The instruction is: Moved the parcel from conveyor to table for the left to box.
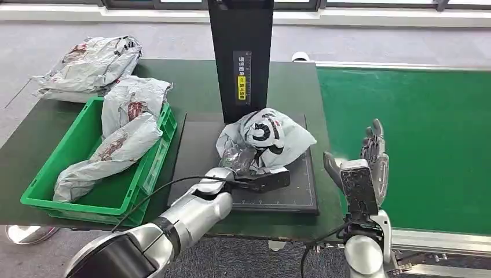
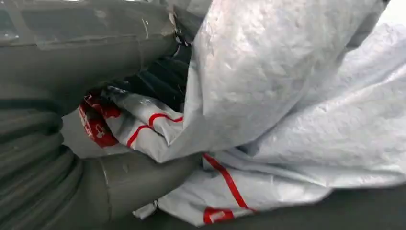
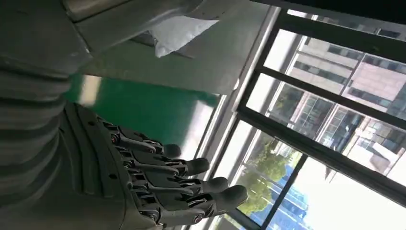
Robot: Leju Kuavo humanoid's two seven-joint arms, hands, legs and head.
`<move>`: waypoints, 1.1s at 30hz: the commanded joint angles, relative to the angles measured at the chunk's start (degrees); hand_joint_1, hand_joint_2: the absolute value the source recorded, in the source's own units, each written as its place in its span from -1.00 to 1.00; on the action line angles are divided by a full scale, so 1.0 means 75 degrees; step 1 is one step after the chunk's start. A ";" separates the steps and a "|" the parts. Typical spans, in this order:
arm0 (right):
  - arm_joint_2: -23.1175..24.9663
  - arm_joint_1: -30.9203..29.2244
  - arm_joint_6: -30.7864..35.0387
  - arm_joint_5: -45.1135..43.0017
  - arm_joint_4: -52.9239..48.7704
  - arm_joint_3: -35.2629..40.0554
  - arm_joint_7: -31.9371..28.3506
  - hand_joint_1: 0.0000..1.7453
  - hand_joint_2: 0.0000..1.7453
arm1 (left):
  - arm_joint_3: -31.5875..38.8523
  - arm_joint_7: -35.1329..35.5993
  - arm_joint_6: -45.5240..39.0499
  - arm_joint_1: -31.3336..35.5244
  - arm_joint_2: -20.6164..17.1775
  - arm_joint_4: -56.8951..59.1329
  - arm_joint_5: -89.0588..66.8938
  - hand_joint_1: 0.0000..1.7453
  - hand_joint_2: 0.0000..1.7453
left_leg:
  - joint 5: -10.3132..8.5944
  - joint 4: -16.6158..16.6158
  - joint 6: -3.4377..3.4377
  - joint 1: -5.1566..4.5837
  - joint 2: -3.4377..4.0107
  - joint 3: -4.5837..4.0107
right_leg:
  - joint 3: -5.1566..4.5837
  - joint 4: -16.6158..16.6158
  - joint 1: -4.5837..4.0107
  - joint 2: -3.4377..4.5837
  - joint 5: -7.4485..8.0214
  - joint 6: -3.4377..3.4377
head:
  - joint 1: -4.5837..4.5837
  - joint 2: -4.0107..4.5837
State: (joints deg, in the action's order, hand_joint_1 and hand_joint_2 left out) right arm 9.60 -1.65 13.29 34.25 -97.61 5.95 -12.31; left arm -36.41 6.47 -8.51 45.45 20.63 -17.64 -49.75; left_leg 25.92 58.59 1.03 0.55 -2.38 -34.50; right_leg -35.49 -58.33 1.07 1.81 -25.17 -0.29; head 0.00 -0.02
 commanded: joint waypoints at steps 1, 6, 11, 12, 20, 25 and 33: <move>-0.0070 0.0327 0.0013 0.0124 -0.0450 -0.0177 0.0105 -1.00 1.00 | 0.0301 0.0244 -0.2244 0.1050 -0.0787 0.0243 -0.0240 1.00 1.00 | 0.0005 -0.0004 -0.0002 -0.0001 0.0037 0.0013 | 0.0007 0.0004 -0.0005 -0.0001 0.0001 0.0007 | 0.0000 0.0003; -0.0039 0.0354 0.0000 0.0098 -0.0399 -0.0302 0.0097 -1.00 1.00 | 0.0618 0.0210 -0.2555 0.1402 -0.1047 -0.0083 -0.0386 1.00 1.00 | -0.0002 0.0009 0.0000 0.0006 0.0049 -0.0005 | -0.0014 -0.0006 -0.0015 -0.0012 0.0007 0.0013 | 0.0000 0.0003; 0.0094 0.0336 0.0306 0.0259 -0.0124 -0.0731 0.0184 -1.00 1.00 | 0.2058 0.0073 -0.2712 0.1835 -0.1818 -0.1454 -0.0833 1.00 1.00 | -0.0003 0.0014 0.0006 0.0009 0.0056 -0.0015 | -0.0030 -0.0013 -0.0014 0.0006 0.0011 0.0015 | 0.0000 0.0000; 0.0094 0.0336 0.0306 0.0259 -0.0124 -0.0731 0.0184 -1.00 1.00 | 0.2058 0.0073 -0.2712 0.1835 -0.1818 -0.1454 -0.0833 1.00 1.00 | -0.0003 0.0015 0.0012 0.0013 0.0068 -0.0009 | -0.0025 -0.0012 -0.0019 0.0013 0.0013 0.0017 | 0.0000 0.0003; 0.0118 0.0332 0.0314 0.0299 -0.0142 -0.0721 0.0162 -1.00 1.00 | 0.2470 0.0077 -0.2678 0.1604 -0.1649 -0.1596 -0.1370 1.00 1.00 | -0.0011 0.0000 0.0010 0.0005 0.0028 -0.0002 | -0.0012 -0.0002 -0.0009 0.0006 0.0013 0.0014 | 0.0000 0.0000; 0.0174 0.0289 0.0387 0.0493 0.0308 -0.1071 0.0407 -1.00 1.00 | 0.3316 0.0831 -0.2923 0.1712 -0.2579 -0.2878 -0.2793 1.00 1.00 | -0.0008 0.0004 0.0011 0.0009 0.0049 -0.0004 | -0.0015 -0.0004 -0.0013 0.0013 0.0015 0.0018 | 0.0000 0.0000; -0.0144 0.0663 0.0572 0.0048 0.0657 -0.1129 0.0134 -1.00 1.00 | 0.5338 0.0838 -0.2510 0.1686 -0.4759 -0.3756 -0.4583 1.00 1.00 | 0.0006 -0.0029 0.0025 0.0013 0.0170 0.0046 | -0.0019 -0.0001 -0.0019 0.0122 0.0029 0.0041 | 0.0000 0.0000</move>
State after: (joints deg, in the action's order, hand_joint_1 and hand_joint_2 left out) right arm 9.81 2.06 16.46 37.09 -98.05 1.71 -10.03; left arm -11.48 13.64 -28.68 55.18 -1.06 -41.33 -78.63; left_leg 25.87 58.47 1.22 0.60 -1.76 -34.40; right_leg -35.72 -58.43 1.03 2.38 -25.02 -0.09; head 0.00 -0.02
